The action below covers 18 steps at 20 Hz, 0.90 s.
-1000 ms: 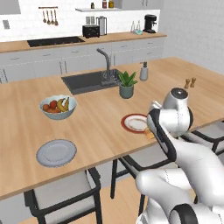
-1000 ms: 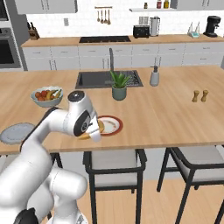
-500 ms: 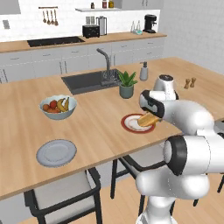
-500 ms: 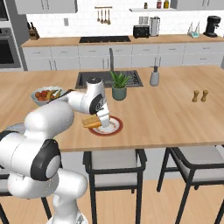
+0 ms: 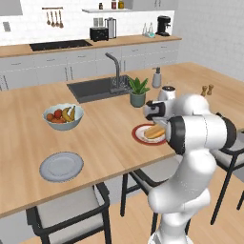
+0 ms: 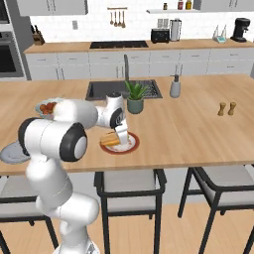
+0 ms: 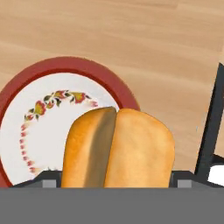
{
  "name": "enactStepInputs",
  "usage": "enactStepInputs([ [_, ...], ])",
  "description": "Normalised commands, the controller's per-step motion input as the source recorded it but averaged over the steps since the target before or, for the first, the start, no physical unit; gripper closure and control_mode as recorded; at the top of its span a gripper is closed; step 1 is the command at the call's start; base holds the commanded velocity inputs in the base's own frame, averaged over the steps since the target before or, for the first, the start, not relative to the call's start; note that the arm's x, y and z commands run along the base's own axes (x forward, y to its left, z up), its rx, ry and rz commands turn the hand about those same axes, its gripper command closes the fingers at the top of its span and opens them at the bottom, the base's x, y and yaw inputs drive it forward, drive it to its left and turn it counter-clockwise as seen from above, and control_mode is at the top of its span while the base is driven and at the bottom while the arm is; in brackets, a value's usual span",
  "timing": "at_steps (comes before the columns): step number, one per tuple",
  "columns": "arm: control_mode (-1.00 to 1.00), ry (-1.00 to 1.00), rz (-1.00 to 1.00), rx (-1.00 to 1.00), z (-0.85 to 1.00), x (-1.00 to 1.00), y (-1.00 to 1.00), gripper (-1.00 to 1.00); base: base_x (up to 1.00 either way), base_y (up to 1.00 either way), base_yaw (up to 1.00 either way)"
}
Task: Place one bun and one sausage from the bowl on each plate.
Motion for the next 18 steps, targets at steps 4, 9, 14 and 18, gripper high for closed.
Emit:
enactStepInputs([
  [4, -1.0, 0.0, -0.04, -0.02, -0.63, 0.84, 0.14, -1.0, 0.0, 0.0, 0.0],
  [9, -1.0, -0.04, 0.0, 0.0, -0.39, 0.47, 0.02, -1.0, 0.0, 0.0, 0.0],
  [14, -1.0, -0.08, 0.0, 0.0, 0.13, 0.0, 0.0, -1.0, 0.0, 0.0, 0.0],
  [18, -1.0, -0.19, 0.0, 0.0, 0.45, -0.3, 0.0, -1.0, 0.0, 0.0, 0.0],
])
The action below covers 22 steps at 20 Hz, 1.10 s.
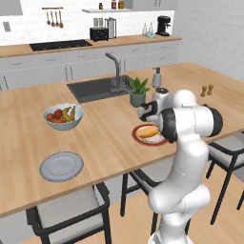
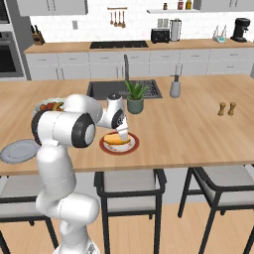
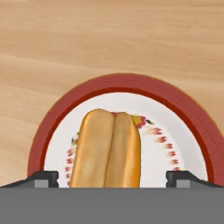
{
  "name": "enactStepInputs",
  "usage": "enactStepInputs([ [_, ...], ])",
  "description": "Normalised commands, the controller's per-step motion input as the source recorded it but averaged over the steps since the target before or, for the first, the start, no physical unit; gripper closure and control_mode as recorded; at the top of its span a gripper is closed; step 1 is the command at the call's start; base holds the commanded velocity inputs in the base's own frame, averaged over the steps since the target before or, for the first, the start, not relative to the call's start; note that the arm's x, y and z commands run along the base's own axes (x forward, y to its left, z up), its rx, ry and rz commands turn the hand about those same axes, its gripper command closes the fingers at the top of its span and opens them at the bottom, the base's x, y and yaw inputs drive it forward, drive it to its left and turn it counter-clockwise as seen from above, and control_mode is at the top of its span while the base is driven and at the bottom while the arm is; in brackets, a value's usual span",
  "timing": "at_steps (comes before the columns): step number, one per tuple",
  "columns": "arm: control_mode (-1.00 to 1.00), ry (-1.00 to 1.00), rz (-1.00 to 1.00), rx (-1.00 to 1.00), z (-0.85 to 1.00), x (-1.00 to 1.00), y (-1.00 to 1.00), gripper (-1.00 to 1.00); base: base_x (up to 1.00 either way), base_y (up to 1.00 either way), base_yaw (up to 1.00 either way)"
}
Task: Place one bun and one sausage from the bowl on each plate.
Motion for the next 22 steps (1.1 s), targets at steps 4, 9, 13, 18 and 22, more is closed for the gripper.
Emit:
enactStepInputs([
  [4, -1.0, -0.29, 0.02, 0.0, 0.02, -1.0, -0.01, -1.0, 0.0, 0.0, 0.0],
  [9, -1.0, -0.15, 0.06, -0.02, 0.6, -1.0, 0.0, -1.0, 0.0, 0.0, 0.0],
  [13, -1.0, 0.01, 0.06, -0.02, 1.0, -1.0, 0.11, -1.0, 0.0, 0.0, 0.0],
  [18, -1.0, 0.12, 0.11, -0.12, 0.79, -0.99, 0.41, -1.0, 0.0, 0.0, 0.0],
  [22, -1.0, 0.02, 0.22, -0.15, 0.03, -0.82, 0.43, -1.0, 0.0, 0.0, 0.0],
])
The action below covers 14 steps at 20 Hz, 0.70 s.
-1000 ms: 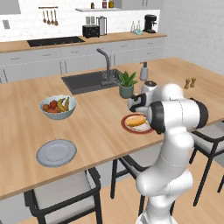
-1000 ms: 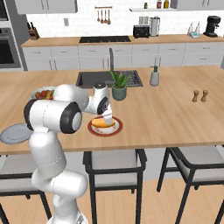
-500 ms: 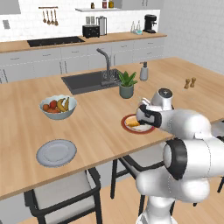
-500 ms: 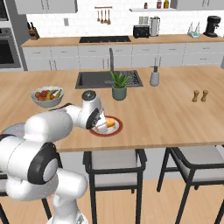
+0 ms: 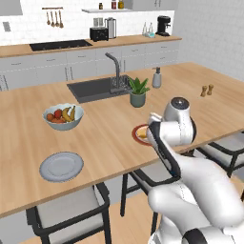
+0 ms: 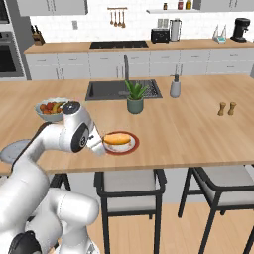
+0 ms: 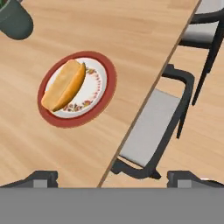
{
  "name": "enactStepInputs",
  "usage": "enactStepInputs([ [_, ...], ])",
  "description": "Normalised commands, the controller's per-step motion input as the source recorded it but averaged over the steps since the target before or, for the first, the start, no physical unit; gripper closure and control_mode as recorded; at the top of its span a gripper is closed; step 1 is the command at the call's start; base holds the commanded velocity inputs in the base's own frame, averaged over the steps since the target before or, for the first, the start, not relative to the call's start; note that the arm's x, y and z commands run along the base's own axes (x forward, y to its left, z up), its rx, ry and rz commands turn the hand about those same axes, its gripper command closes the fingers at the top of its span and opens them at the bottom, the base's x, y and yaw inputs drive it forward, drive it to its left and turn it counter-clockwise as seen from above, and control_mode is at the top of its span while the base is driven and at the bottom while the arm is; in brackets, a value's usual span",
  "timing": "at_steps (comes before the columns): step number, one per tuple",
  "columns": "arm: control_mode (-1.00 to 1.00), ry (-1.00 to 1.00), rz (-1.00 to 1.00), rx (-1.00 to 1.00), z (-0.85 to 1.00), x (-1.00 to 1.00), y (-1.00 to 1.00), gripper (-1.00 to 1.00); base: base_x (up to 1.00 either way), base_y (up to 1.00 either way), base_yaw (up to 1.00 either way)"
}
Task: Place one bun and one sausage from the bowl on each plate.
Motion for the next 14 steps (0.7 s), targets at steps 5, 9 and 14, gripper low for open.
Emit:
enactStepInputs([
  [5, 1.0, -0.02, 0.11, -0.06, -0.08, -0.4, 0.22, -1.0, -0.58, 0.56, 0.21],
  [9, 1.0, 0.0, 0.0, 0.0, 0.0, 0.0, 0.0, -1.0, -0.41, 1.0, 0.31],
  [14, 1.0, 0.0, 0.0, 0.0, 0.0, 0.0, 0.0, -1.0, 0.01, 1.0, 0.15],
])
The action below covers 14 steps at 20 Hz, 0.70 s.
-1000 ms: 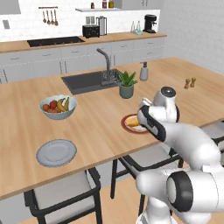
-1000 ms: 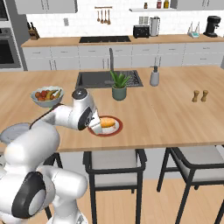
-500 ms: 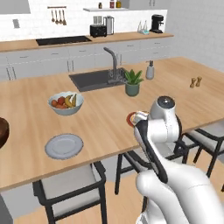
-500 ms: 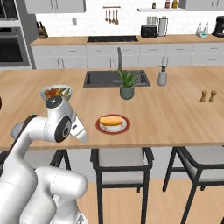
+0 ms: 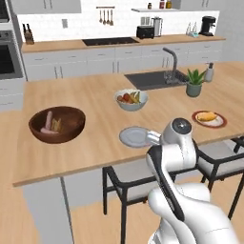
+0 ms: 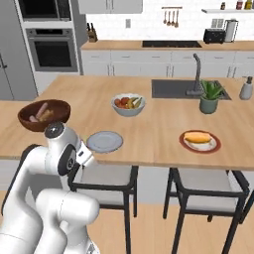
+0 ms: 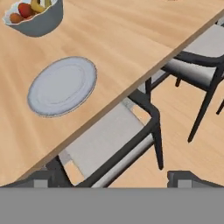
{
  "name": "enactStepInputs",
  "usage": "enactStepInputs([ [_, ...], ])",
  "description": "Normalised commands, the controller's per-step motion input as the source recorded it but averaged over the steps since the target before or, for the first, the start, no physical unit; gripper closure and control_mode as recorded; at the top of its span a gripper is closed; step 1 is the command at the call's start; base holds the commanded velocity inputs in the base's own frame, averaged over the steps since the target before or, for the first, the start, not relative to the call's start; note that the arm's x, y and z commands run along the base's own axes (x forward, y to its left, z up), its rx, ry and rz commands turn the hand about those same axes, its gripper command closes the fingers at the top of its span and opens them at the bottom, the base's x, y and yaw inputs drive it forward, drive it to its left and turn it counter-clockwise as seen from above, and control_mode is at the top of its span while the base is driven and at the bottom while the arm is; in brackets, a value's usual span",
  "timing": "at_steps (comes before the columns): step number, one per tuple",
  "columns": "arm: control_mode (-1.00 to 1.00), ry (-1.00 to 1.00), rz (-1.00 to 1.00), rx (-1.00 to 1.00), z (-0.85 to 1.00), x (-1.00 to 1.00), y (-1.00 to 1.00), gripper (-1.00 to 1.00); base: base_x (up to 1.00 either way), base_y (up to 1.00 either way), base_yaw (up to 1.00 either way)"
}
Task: Place one bun and one sausage from the bowl on each plate.
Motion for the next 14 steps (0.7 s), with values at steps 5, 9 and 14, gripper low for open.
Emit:
enactStepInputs([
  [5, 1.0, 0.0, 0.0, 0.0, 0.0, 0.0, 0.0, -1.0, 0.02, 1.0, -0.02],
  [9, 1.0, 0.0, 0.0, 0.0, 0.0, 0.0, 0.0, -1.0, 0.43, 1.0, -0.09],
  [14, 1.0, 0.0, 0.0, 0.0, 0.0, 0.0, 0.0, -1.0, 0.77, 0.54, -0.01],
])
